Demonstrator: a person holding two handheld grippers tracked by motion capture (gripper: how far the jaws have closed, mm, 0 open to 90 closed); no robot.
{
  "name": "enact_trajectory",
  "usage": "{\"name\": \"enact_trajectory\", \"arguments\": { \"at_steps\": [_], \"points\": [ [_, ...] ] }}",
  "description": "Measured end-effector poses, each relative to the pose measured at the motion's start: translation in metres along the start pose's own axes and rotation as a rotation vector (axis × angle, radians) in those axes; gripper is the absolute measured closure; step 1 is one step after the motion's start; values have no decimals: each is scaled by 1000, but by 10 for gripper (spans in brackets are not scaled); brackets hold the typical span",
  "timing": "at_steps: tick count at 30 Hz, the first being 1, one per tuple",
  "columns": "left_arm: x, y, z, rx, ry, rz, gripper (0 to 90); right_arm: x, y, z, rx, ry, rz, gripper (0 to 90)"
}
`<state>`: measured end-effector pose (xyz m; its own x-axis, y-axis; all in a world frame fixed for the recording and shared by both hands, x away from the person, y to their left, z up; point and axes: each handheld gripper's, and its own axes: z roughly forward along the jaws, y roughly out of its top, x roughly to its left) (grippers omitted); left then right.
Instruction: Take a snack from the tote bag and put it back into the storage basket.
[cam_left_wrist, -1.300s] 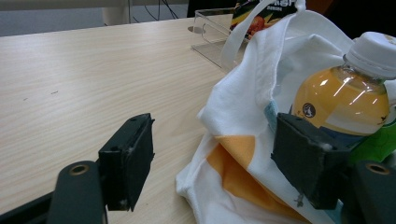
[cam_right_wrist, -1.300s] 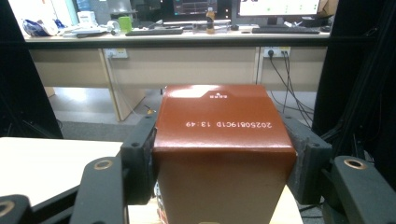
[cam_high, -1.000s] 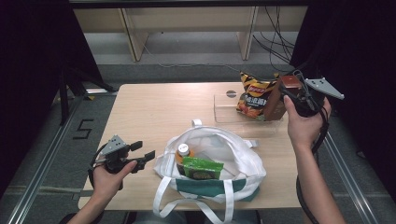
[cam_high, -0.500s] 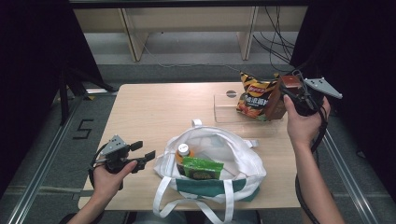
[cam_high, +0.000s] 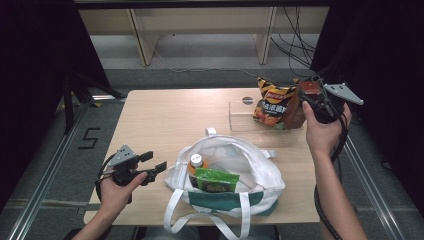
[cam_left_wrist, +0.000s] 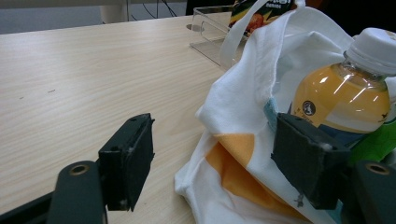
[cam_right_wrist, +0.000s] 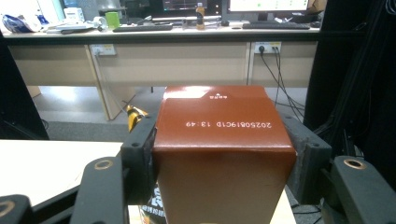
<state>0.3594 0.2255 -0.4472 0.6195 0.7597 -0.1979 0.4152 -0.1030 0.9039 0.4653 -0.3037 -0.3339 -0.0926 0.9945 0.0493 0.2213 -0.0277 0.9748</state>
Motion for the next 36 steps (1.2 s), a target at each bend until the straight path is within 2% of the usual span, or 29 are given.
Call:
{"name": "enact_trajectory", "arguments": {
  "at_steps": [4,5,6,10,11,13,15,22,23,26,28,29,30,34,36],
  "points": [
    [-1,0,0,4,6,-6,286,-2,0,3,-9,0,-16,395],
    [0,0,0,1,3,-5,285,-1,0,3,-2,-3,-5,395],
    [1,0,-1,0,0,13,286,-1,-1,3,-1,-4,-4,395],
    [0,1,-1,2,3,9,286,-2,0,4,9,-15,8,395],
    [0,1,-1,1,3,8,286,-3,-1,4,7,-16,-4,395],
    [0,1,-1,1,2,9,286,-4,-1,5,18,-23,7,394],
    [0,1,-1,2,2,7,286,-6,-2,7,21,-22,-7,394],
    [1,1,-2,-4,4,9,286,-6,-7,14,55,-26,-2,393],
    [0,1,-1,-11,2,-9,286,-6,-8,15,61,-26,-14,393],
    [1,1,-2,-3,2,10,286,-4,-11,17,78,-32,15,392],
    [1,1,-2,-8,-3,10,286,-6,-13,19,84,-31,-4,392],
    [0,1,-1,-10,-1,-9,286,-6,-14,20,93,-35,5,392],
    [0,1,-1,-12,1,-11,286,-6,-15,21,91,-38,7,392],
    [1,1,-2,-2,3,8,286,-6,-18,23,105,-36,18,391],
    [0,1,-1,-6,-2,10,286,-7,-19,24,100,-35,2,391]
  ]
}}
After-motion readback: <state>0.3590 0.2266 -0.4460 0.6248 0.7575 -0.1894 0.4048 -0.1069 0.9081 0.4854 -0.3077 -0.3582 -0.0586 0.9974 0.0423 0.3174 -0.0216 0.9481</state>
